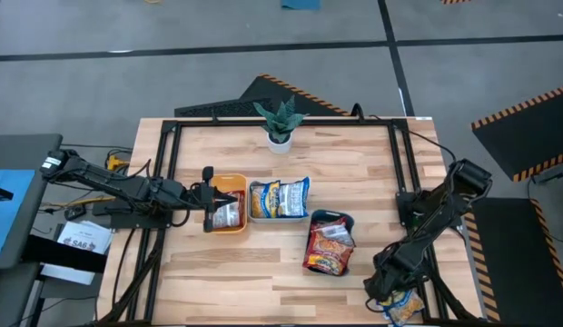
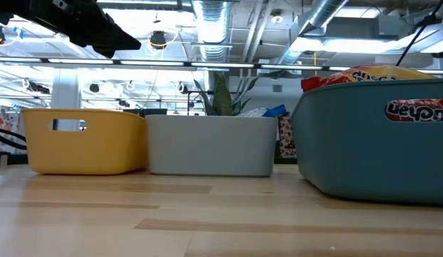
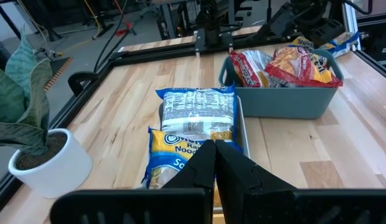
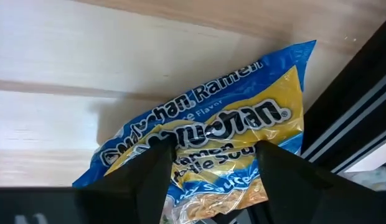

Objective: Sort Maruchan noodles
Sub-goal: Put the blue noodle pack into the gray bin

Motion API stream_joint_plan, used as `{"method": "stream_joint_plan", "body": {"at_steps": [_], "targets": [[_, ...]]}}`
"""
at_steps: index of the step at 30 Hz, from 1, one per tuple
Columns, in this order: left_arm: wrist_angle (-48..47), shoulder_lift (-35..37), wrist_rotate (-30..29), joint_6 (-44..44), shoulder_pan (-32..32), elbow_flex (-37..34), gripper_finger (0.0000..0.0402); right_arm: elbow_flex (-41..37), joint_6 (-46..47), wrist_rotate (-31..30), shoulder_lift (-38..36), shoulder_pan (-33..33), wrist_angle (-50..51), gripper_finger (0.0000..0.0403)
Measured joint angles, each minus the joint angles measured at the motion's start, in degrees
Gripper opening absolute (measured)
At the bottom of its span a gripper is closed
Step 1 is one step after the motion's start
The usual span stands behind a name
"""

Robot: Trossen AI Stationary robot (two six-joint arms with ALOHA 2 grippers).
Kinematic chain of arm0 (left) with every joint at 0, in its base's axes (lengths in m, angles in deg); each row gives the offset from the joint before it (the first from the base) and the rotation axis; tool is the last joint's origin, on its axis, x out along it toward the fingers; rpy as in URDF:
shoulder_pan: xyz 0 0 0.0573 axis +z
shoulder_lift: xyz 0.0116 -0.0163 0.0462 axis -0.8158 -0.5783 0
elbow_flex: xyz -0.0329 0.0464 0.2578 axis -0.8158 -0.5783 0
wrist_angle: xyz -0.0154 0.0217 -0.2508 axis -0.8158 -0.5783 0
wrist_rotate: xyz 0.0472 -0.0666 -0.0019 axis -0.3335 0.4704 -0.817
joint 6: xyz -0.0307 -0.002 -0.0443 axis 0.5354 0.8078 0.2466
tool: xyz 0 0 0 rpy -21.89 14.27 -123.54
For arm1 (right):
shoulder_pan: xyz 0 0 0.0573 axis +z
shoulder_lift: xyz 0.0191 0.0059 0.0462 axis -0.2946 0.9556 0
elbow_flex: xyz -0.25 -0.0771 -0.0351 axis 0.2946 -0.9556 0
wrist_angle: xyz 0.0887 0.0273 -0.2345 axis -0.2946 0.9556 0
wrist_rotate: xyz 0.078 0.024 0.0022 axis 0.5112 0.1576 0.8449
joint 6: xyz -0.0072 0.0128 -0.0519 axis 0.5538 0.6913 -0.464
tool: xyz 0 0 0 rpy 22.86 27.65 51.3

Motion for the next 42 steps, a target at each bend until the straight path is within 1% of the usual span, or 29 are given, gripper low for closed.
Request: {"method": "stream_joint_plan", "body": {"at_steps": [2, 4, 6, 11, 12, 17, 23, 24, 29, 32, 34, 36, 38, 40, 42], "targets": [[0.0, 0.0, 0.0, 0.0, 0.0, 0.0, 0.0000, 0.4, -0.4, -0.2, 0.3, 0.0, 0.9, 0.0241], [0.2, 0.0, -0.1, 0.0, 0.0, 0.0, 0.0000, 0.5, -0.9, -0.8, 0.3, 0.0, 1.2, 0.0213], [0.2, 0.0, -0.1, 0.0, 0.0, 0.0, 0.0000, 0.5, -2.2, -0.8, 0.3, -0.1, 1.8, 0.0170], [0.2, 0.0, -0.2, -0.7, 0.0, 0.0, 0.0000, 0.4, -6.6, 0.5, 0.3, -0.4, 3.5, 0.0031], [0.3, 0.0, -0.2, -0.7, 0.0, 0.0, 0.0000, 0.3, -7.2, 0.6, 0.3, -0.4, 3.4, 0.0018], [0.4, 2.2, -0.2, -1.7, 0.0, 0.1, 0.0000, 1.4, -11.6, 0.6, 0.6, -2.0, 5.7, 0.0008], [0.0, 8.5, -0.2, -0.9, 0.0, 0.8, 0.0000, 7.7, -26.0, -0.3, 1.0, -6.0, 14.9, 0.0006], [-0.7, 9.4, -0.2, -0.8, 0.0, 0.8, 0.0000, 8.5, -28.3, 0.5, 0.7, -6.8, 15.6, 0.0006], [-3.8, 12.7, 1.2, 0.5, 0.0, 0.9, 0.0000, 12.7, -37.1, 2.9, -3.4, -10.3, 14.3, 0.0006], [-4.8, 13.6, 1.4, 0.5, 0.0, 0.8, 0.0000, 15.6, -38.2, 4.3, -6.3, -12.4, 11.6, 0.0006], [-5.1, 14.0, 1.5, 0.7, 0.0, 0.8, 0.0000, 17.4, -38.5, 4.0, -8.1, -13.4, 8.9, 0.0006], [-5.0, 14.0, 1.5, 0.7, 0.0, 0.8, 0.0000, 19.5, -39.1, 1.7, -9.3, -14.8, 5.8, 0.0006], [-5.0, 14.0, 1.9, 0.7, 0.0, 0.8, 0.0000, 22.0, -42.6, -3.4, -9.8, -16.7, 4.4, 0.0006], [-4.9, 14.0, 1.9, 0.4, 0.0, 0.8, 0.0000, 24.8, -48.8, -9.1, -9.8, -19.4, 4.5, 0.0006], [-4.5, 14.0, 1.9, 0.2, 0.0, 0.8, 0.0000, 27.9, -57.7, -13.7, -8.6, -22.9, 4.2, 0.0006]]}}
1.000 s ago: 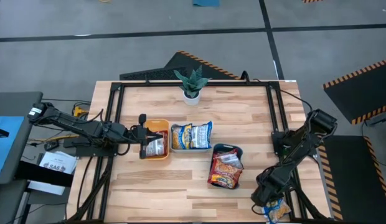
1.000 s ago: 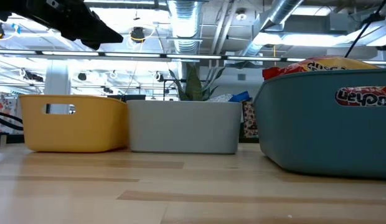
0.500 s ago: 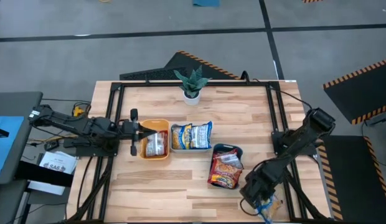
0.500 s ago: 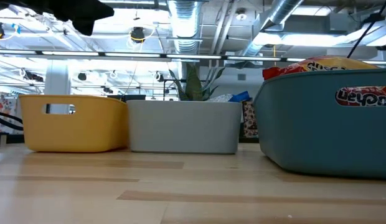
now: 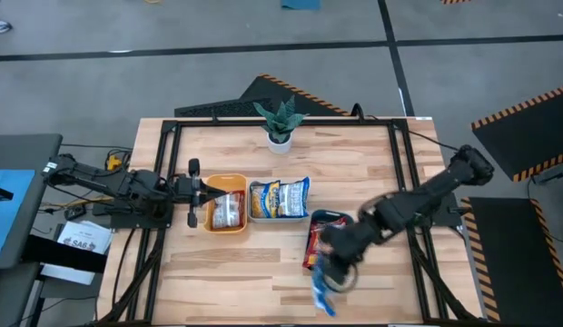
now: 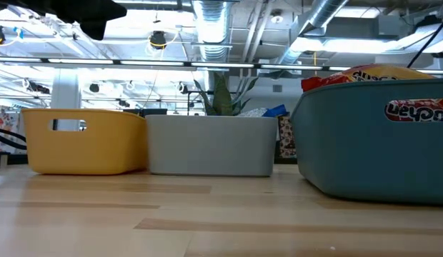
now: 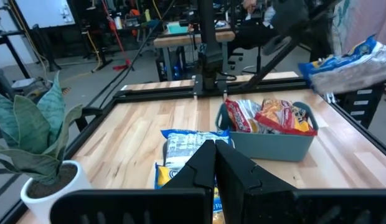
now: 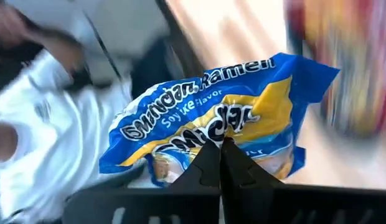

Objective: Sort Maruchan noodles
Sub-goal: Put the blue noodle pack into the gray bin

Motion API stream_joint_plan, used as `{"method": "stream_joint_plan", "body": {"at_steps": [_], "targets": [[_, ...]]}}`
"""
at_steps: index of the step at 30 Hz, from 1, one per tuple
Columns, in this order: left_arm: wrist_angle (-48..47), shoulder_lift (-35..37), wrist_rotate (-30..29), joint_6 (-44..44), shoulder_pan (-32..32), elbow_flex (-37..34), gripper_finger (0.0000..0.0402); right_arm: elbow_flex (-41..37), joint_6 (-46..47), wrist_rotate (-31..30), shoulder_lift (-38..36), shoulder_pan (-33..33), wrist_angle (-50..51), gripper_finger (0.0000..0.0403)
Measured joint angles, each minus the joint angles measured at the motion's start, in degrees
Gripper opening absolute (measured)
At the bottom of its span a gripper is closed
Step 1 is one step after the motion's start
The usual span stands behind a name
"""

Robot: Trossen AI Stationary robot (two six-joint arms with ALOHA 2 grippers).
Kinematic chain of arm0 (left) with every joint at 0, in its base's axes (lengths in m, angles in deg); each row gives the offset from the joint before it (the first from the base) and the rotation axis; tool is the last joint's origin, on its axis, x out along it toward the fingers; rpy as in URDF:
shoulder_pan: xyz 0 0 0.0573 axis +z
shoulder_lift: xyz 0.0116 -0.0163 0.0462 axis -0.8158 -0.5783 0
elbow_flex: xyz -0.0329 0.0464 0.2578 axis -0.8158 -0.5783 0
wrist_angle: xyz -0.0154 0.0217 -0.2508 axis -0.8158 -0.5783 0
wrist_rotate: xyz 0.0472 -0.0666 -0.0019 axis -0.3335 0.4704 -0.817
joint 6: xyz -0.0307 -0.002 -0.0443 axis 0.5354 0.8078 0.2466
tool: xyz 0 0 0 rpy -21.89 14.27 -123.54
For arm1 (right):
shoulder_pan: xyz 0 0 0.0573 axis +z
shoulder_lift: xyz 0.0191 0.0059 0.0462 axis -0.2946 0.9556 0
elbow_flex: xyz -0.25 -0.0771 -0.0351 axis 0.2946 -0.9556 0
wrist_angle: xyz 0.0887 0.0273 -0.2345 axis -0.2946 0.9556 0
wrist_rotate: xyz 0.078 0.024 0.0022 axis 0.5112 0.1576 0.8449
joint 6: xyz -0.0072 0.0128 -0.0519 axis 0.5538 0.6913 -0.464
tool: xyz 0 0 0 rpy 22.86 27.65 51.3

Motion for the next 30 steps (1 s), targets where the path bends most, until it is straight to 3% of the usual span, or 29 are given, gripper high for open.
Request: {"method": "stream_joint_plan", "body": {"at_steps": [7, 16, 23, 30], "targets": [[1.0, 0.0, 0.6, 0.1, 0.0, 0.0, 0.0000, 8.6, -31.4, -4.9, 7.5, -12.6, -1.9, 0.0006], [1.5, 0.0, 4.4, -2.8, -0.1, 0.0, 0.0000, 20.0, -56.5, -13.7, 20.3, -24.8, -0.5, 0.0006], [1.4, 0.0, 4.4, -2.7, -0.1, 0.0, 0.0000, 35.9, -67.2, -24.2, 29.1, -26.4, 17.3, 0.0006], [1.4, 0.0, 4.3, -1.9, -0.1, 0.0, 0.0000, 42.5, -68.2, -24.7, 35.6, -26.3, 20.4, 0.0006]]}}
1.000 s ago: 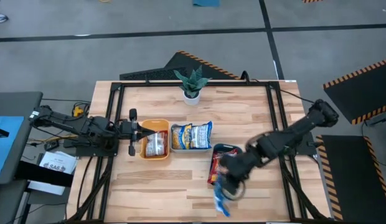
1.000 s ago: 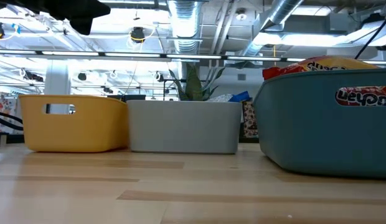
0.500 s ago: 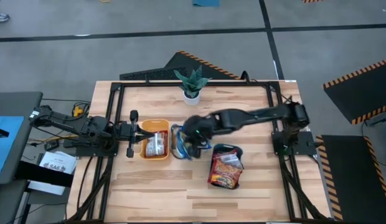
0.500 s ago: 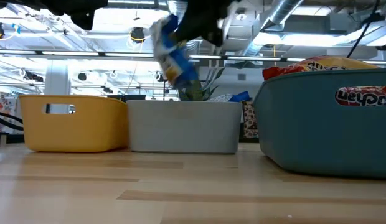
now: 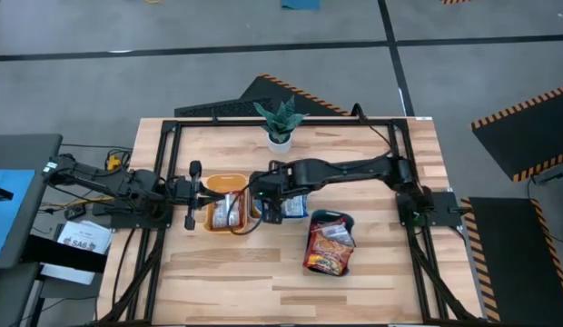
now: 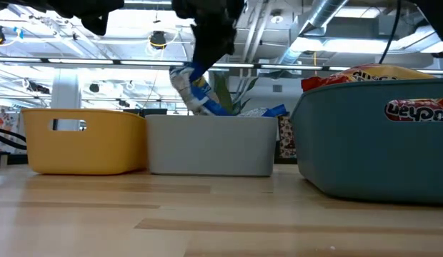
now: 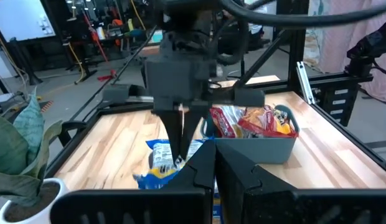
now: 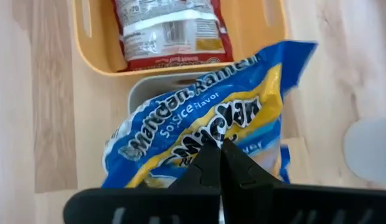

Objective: Sort Maruchan noodles
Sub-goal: Put the blue noodle pack into the gray bin, then return to Home Position

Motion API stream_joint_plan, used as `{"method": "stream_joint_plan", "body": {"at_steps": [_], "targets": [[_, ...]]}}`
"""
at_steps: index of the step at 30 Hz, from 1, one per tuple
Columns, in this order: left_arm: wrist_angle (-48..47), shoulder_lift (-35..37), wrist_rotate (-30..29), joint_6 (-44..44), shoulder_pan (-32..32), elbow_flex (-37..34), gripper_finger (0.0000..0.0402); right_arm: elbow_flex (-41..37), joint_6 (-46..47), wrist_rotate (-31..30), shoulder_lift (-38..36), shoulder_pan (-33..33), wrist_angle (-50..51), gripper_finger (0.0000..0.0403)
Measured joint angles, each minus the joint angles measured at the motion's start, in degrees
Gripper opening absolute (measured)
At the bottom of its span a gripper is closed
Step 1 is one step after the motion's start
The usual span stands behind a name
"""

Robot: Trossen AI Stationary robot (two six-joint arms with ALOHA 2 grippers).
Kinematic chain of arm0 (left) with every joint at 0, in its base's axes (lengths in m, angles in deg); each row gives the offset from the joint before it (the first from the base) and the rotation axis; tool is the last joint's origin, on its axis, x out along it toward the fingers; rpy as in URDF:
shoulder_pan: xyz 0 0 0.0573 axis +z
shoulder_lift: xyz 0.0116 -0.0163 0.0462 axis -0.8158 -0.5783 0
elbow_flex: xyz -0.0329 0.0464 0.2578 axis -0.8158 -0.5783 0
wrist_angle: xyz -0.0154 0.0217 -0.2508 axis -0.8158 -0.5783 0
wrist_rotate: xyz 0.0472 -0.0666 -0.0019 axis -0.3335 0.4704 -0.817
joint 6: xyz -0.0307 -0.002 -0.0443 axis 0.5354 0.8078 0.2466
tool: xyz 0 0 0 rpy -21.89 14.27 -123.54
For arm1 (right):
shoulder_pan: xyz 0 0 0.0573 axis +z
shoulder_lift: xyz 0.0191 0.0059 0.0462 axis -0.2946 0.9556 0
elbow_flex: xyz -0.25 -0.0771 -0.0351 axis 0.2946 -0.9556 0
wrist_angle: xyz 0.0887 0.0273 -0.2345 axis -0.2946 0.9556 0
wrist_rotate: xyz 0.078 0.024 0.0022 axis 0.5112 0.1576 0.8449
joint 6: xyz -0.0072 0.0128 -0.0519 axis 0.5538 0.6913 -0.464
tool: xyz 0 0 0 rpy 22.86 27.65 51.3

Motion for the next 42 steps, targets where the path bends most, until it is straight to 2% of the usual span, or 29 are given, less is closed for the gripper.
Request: {"method": "stream_joint_plan", "body": {"at_steps": [5, 19, 22, 29, 35, 42], "targets": [[-0.3, 0.0, 0.0, 0.5, 0.0, 0.0, 0.0000, 0.7, 2.4, 0.0, 2.0, -0.3, -0.9, 0.0019], [-1.2, 0.0, -0.2, 0.6, 0.0, 0.0, 0.0000, 0.7, 5.7, -0.2, 1.8, -1.7, -3.4, 0.0119], [-2.0, 0.0, -0.2, 1.1, 0.0, 0.0, 0.0000, 0.6, 5.4, -0.6, 1.3, -1.6, 2.4, 0.0147], [-4.8, 0.0, 0.1, 3.6, 0.0, 0.0, 0.0000, -1.3, 10.6, -9.0, -1.5, -0.8, 23.7, 0.0188], [-6.3, 0.0, 0.1, 5.6, -0.5, 0.0, 0.0000, -10.3, 14.8, -10.8, -9.0, 1.7, 25.5, 0.0195], [-6.2, 0.0, -1.2, 5.3, -2.8, 0.0, 0.0000, -31.1, 25.2, -12.1, -23.8, 3.1, 16.9, 0.0196]]}}
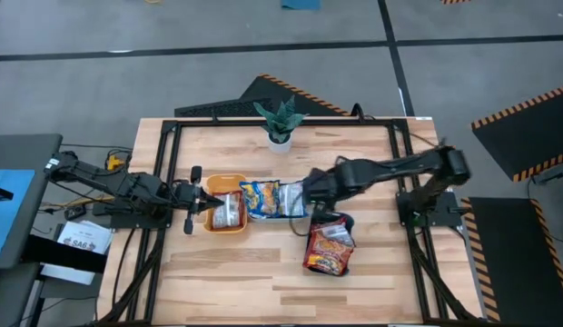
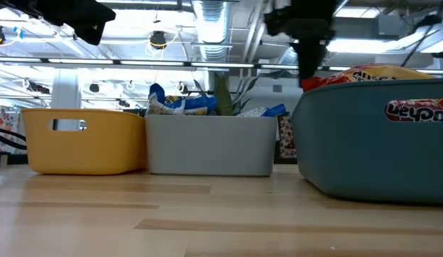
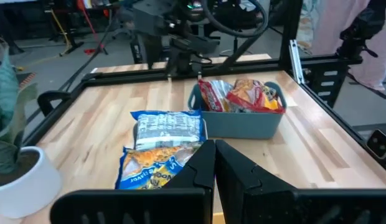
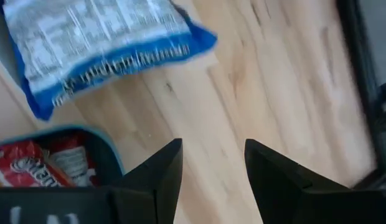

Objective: Sort Maruchan noodles
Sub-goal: Return to Home Position

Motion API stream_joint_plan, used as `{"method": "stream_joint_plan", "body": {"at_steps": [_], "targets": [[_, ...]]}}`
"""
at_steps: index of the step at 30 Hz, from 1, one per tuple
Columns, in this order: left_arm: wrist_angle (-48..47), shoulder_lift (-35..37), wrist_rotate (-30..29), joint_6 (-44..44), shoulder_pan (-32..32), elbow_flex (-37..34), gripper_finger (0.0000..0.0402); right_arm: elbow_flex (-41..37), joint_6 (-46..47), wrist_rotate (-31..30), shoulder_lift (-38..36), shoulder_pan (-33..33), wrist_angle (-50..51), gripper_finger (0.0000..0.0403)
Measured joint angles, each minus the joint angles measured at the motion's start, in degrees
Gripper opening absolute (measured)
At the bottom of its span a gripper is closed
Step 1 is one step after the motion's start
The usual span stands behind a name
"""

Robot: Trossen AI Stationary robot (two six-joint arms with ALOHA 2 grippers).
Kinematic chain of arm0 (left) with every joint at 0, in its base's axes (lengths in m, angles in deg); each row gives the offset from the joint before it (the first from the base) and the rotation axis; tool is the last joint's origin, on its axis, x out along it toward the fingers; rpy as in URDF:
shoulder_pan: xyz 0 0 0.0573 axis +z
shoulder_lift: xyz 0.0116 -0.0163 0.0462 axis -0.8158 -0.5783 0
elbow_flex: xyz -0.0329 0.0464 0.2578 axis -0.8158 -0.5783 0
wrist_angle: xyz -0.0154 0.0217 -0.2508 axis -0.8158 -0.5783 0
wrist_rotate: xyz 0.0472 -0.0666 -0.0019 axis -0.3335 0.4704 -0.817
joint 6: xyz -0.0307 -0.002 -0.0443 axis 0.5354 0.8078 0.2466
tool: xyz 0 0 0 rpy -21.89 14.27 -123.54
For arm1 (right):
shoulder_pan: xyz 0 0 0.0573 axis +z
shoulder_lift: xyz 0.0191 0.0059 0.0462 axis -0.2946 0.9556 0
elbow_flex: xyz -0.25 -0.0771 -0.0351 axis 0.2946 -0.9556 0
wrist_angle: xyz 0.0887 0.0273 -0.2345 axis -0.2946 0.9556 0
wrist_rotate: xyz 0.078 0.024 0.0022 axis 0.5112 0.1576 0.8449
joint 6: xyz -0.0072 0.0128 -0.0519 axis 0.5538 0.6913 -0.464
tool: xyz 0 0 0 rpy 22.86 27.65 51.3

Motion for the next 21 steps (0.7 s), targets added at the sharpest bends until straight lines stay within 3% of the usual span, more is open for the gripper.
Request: {"method": "stream_joint_plan", "body": {"at_steps": [8, 13, 16, 21], "targets": [[0.0, 0.0, -1.8, -0.9, -0.2, 0.0, 0.0000, -26.9, 6.2, 0.0, -17.2, 3.0, -24.3, 0.0196], [0.2, 0.1, -4.4, -4.2, -0.2, -1.2, 0.0000, -38.5, 4.3, -0.2, -23.3, 4.3, -42.8, 0.0186], [4.4, 2.5, -7.5, -5.9, 0.8, -5.0, 0.0000, -42.5, 2.6, 0.0, -25.2, 4.6, -49.3, 0.0161], [9.7, 10.2, -2.1, -5.1, 4.2, -12.9, 0.0000, -43.6, 0.9, 0.0, -25.7, 4.7, -49.6, 0.0078]]}}
